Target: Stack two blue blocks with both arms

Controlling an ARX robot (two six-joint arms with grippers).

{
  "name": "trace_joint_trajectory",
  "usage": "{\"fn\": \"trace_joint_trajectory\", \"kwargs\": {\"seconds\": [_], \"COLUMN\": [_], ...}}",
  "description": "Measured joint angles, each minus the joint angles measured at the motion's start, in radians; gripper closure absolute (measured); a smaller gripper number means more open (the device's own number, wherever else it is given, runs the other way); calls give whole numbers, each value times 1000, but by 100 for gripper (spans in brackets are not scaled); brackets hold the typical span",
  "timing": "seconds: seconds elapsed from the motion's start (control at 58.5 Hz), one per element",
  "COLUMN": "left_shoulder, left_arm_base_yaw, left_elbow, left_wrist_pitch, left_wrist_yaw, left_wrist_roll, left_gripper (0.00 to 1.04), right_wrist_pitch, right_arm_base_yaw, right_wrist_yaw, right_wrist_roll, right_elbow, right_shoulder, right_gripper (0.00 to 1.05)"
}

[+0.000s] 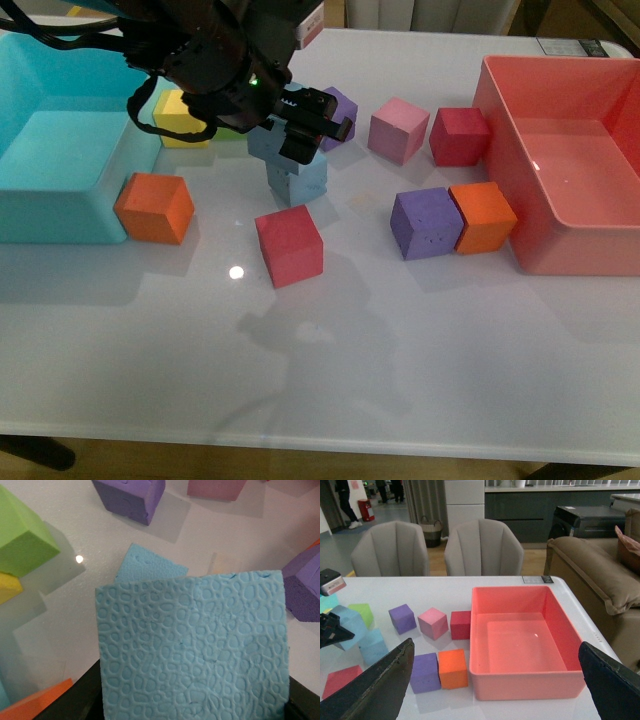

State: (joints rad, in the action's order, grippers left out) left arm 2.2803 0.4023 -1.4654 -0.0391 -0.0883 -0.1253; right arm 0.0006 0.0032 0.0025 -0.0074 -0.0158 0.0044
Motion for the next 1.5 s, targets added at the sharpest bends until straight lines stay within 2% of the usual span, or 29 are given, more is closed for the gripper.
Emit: {"fn": "trace_joint_trajectory", "kwargs": {"seconds": [0.308,0.787,1.009,1.095,1.505], "left_shoulder": [115,242,250,251,207], "left_arm_base_yaw": [0,-37,-45,-45,-65], "left_elbow": [-166,-304,-305,-305,-216], "left_wrist_pitch": [-57,-100,-106,-106,-102], "left_wrist_yaw": [-21,-24,-33,-40,-66], "left_wrist_roll": [-44,-69,-71,-68,-60], "left_gripper": [41,39,7,10,9], "right_wrist_pitch": [0,0,0,0,0], "right_arm_base_yaw": [0,0,0,0,0], "right_wrist_yaw": [0,0,0,0,0], "right_wrist_roll": [0,0,0,0,0], "right_elbow": [0,0,0,0,0], "right_shoulder": [0,0,0,0,0], "right_gripper": [9,9,9,9,9]}}
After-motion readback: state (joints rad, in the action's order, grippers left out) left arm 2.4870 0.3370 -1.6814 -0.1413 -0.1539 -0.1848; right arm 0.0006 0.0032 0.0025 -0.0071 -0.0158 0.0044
